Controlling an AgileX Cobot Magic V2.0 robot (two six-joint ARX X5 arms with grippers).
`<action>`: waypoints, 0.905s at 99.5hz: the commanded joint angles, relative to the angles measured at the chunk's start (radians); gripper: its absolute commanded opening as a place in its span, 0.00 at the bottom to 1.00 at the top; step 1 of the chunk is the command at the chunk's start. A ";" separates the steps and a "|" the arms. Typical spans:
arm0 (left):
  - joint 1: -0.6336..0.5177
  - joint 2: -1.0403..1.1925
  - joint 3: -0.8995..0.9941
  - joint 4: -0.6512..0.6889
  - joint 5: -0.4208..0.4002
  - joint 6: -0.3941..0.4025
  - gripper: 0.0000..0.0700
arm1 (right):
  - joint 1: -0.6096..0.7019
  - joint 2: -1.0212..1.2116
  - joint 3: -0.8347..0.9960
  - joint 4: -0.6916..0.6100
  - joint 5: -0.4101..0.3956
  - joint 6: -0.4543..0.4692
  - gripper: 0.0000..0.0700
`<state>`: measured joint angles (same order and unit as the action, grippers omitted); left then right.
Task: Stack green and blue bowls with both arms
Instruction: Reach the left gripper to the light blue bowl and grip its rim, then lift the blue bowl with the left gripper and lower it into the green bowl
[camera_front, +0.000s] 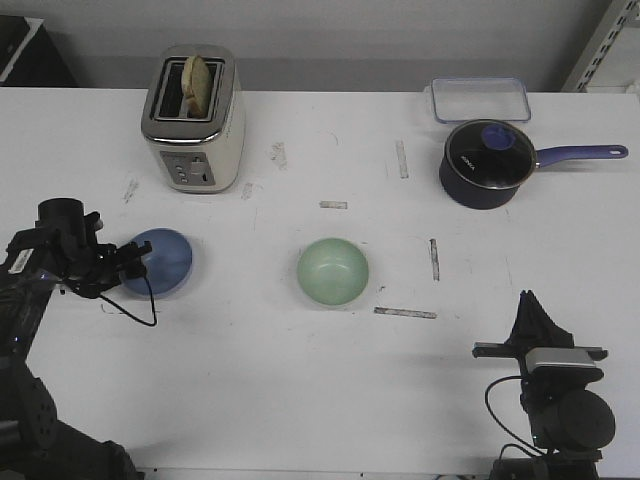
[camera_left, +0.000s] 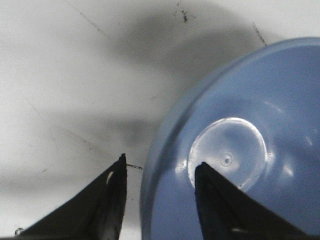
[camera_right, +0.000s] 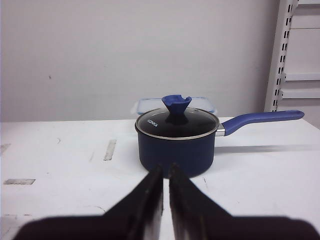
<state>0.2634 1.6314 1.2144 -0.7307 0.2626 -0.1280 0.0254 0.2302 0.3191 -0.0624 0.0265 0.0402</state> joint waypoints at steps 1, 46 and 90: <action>0.003 0.021 0.019 0.000 0.005 0.011 0.27 | 0.002 -0.001 0.002 0.010 0.000 -0.008 0.02; -0.009 -0.024 0.021 -0.002 0.005 -0.029 0.00 | 0.002 -0.001 0.002 0.010 0.000 -0.008 0.02; -0.194 -0.075 0.158 -0.135 0.037 -0.140 0.00 | 0.002 -0.001 0.002 0.010 0.000 -0.008 0.02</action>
<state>0.1116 1.5505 1.3197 -0.8677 0.2905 -0.2443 0.0254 0.2302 0.3187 -0.0624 0.0265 0.0406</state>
